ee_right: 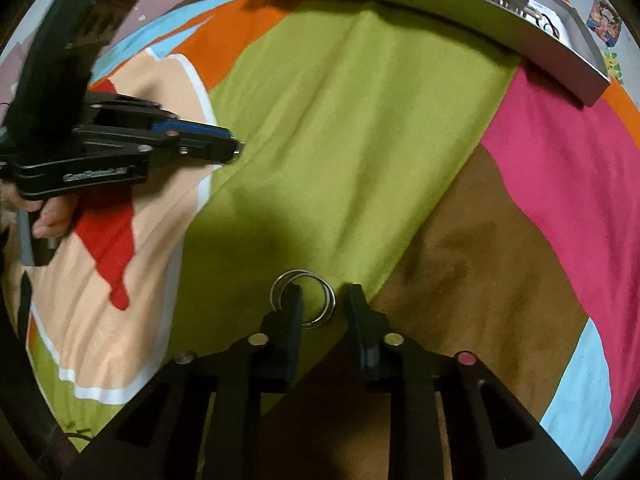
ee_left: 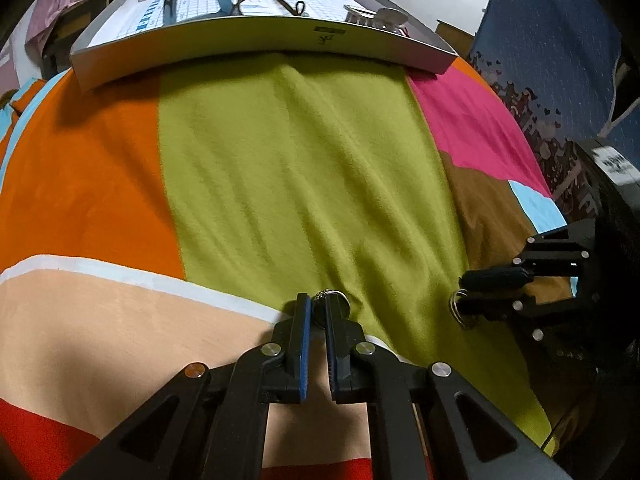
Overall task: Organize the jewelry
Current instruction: 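Grasp a small silver ring with the left tool while the right tool grasps a larger metal ring, then carry both rings onto the tray and open both tools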
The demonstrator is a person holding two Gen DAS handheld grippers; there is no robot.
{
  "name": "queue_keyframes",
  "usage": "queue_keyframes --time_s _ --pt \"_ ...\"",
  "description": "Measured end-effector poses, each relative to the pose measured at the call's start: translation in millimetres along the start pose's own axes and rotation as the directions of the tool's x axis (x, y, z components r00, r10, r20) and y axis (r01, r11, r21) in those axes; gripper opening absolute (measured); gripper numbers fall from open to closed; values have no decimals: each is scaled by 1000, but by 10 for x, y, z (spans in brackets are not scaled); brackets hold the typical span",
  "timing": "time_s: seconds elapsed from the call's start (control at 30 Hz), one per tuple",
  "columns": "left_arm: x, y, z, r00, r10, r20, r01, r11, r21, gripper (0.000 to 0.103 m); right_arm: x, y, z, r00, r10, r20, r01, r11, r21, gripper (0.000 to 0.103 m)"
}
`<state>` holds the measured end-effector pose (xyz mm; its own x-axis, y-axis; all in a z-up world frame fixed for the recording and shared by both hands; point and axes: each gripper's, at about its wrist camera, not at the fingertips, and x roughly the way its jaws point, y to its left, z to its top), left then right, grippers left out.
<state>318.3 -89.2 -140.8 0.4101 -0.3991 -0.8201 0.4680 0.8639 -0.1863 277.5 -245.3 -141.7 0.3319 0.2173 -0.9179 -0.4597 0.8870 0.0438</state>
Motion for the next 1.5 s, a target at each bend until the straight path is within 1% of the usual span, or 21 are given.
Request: queue_keyframes --time_s 0.1,0.23,0.33,0.4,0.5,0.57,0.7,0.73,0.87,1.0,1.07,1.17,1.33,1.43,1.5 --pt "-15 -16 -7 1000 12 -1 -12 1000 15 7 45 -20 32 1000 -1 -1 1 999 51 13" --pt "-24 -59 6 999 33 2 -33 999 13 7 69 13 72 1000 -22 7 22 998 62 4" --pt "-37 -97 14 999 44 8 -44 999 11 7 93 36 103 999 -16 32 13 997 81 4" --pt "-43 -125 9 999 52 13 -52 999 15 7 91 -19 135 998 -1 55 -5 994 109 4" --pt "-62 -136 7 999 46 20 -46 999 14 7 18 -103 157 994 -3 108 -13 990 143 4" --pt "-77 -140 9 999 44 26 -44 999 16 7 -46 -126 166 989 -13 148 -11 988 154 4" --pt "-110 -142 15 999 36 38 -36 999 16 7 -153 -209 162 975 -10 223 -33 982 187 4" --pt "-123 -134 14 998 35 42 -36 999 14 7 -155 -287 135 972 -10 236 -37 981 191 4" --pt "-198 -104 13 997 25 74 -25 1000 -7 7 -156 -281 187 964 -20 266 -35 980 198 4" --pt "-296 -77 29 993 18 118 -14 999 -35 7 -181 -367 107 957 -32 288 -32 976 214 4" --pt "-342 -63 57 990 19 138 -12 999 -48 7 -217 -355 108 948 -39 315 -34 974 223 4" --pt "-358 -78 118 990 -8 144 21 996 -87 7 -334 -423 94 929 -44 367 -48 970 239 3" --pt "-468 -109 277 983 10 182 10 994 -107 7 -515 -509 132 894 -57 444 -70 962 264 4" --pt "-570 -117 515 971 37 238 -7 992 -126 7 -644 -536 258 861 -80 502 -69 960 272 4" --pt "-648 -118 722 956 53 287 -11 989 -145 7 -710 -580 347 841 -85 535 -77 959 273 4"
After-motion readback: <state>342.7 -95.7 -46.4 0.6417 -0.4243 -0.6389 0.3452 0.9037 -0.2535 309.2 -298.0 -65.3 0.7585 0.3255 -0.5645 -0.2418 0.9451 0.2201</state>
